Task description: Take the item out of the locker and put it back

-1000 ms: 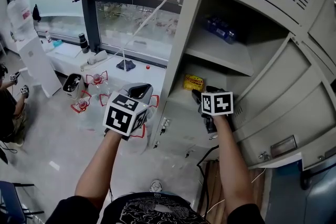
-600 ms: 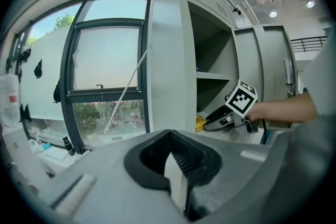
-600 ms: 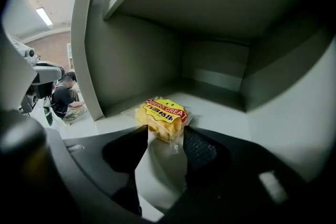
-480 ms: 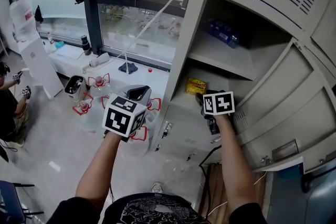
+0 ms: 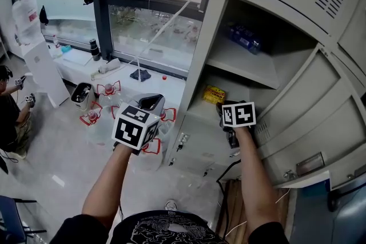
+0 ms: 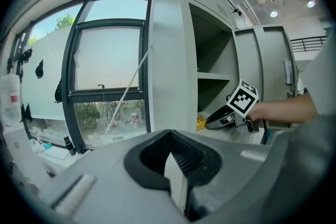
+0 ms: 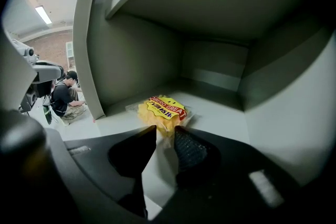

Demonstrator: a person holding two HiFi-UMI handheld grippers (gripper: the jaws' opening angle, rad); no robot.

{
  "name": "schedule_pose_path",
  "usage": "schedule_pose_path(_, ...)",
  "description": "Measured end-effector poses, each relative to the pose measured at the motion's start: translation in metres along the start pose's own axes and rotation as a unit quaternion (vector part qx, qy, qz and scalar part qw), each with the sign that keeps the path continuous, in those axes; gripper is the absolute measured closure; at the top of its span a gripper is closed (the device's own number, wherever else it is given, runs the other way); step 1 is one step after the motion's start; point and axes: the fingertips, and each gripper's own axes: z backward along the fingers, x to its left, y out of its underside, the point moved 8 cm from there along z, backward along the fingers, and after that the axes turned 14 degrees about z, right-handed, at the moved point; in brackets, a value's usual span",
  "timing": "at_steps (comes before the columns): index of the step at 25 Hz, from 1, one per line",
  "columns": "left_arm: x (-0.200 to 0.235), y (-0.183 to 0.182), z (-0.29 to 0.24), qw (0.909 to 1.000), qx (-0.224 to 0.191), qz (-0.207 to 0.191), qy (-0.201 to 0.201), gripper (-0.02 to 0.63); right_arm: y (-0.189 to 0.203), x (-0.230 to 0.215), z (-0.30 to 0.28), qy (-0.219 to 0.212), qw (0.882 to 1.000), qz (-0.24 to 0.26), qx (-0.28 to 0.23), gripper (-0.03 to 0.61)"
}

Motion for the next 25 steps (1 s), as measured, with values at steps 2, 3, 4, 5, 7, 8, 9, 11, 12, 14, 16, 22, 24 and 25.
schedule_pose_path(2,0.0,0.0,0.001,1.0,0.0,0.0,0.0,0.607,0.001,-0.002,0.001,0.01,1.0,-0.002,0.001,0.507)
schedule_pose_path(3,0.0,0.0,0.001,1.0,0.0,0.0,0.0,0.607,0.001,-0.003,0.001,0.014,1.0,-0.003,0.001,0.512)
schedule_pose_path(4,0.0,0.001,0.002,1.0,0.0,0.001,0.001,0.607,0.001,-0.003,0.001,0.015,1.0,-0.003,0.001,0.514)
schedule_pose_path(5,0.0,0.001,0.002,1.0,0.0,0.001,0.001,0.607,0.001,-0.003,0.001,0.016,1.0,-0.003,0.002,0.515)
schedule_pose_path(7,0.001,0.001,0.003,1.0,0.001,0.001,0.001,0.607,0.001,-0.003,0.001,0.019,1.0,0.0,0.004,0.526)
schedule_pose_path(8,0.0,0.001,0.004,1.0,0.001,0.0,0.001,0.607,0.001,-0.003,0.002,0.02,1.0,0.0,0.004,0.539)
schedule_pose_path(9,0.001,0.001,0.004,1.0,0.001,0.0,0.001,0.607,0.002,-0.004,0.002,0.021,1.0,-0.003,0.003,0.545)
schedule_pose_path(11,0.001,0.001,0.005,1.0,0.002,-0.001,0.001,0.607,0.002,-0.004,0.004,0.023,1.0,-0.01,-0.002,0.548)
schedule_pose_path(12,0.002,0.001,0.006,1.0,0.003,-0.001,0.001,0.607,0.003,-0.004,0.005,0.024,1.0,-0.014,-0.005,0.549)
schedule_pose_path(14,0.002,0.002,0.007,1.0,0.004,0.0,0.001,0.607,0.003,-0.004,0.007,0.03,0.999,-0.02,-0.012,0.551)
schedule_pose_path(16,0.0,0.003,0.007,1.0,0.004,-0.001,0.004,0.607,0.004,-0.003,0.01,0.035,0.999,-0.029,-0.02,0.551)
schedule_pose_path(22,-0.001,0.005,0.01,1.0,0.004,0.0,0.008,0.607,0.003,0.0,0.022,0.049,0.996,-0.052,-0.048,0.551)
schedule_pose_path(24,-0.001,0.005,0.012,0.9999,0.005,-0.001,0.009,0.607,0.002,0.002,0.027,0.053,0.996,-0.055,-0.055,0.552)
schedule_pose_path(25,-0.002,0.006,0.013,0.9999,0.005,-0.002,0.01,0.607,0.001,0.003,0.029,0.055,0.995,-0.056,-0.058,0.552)
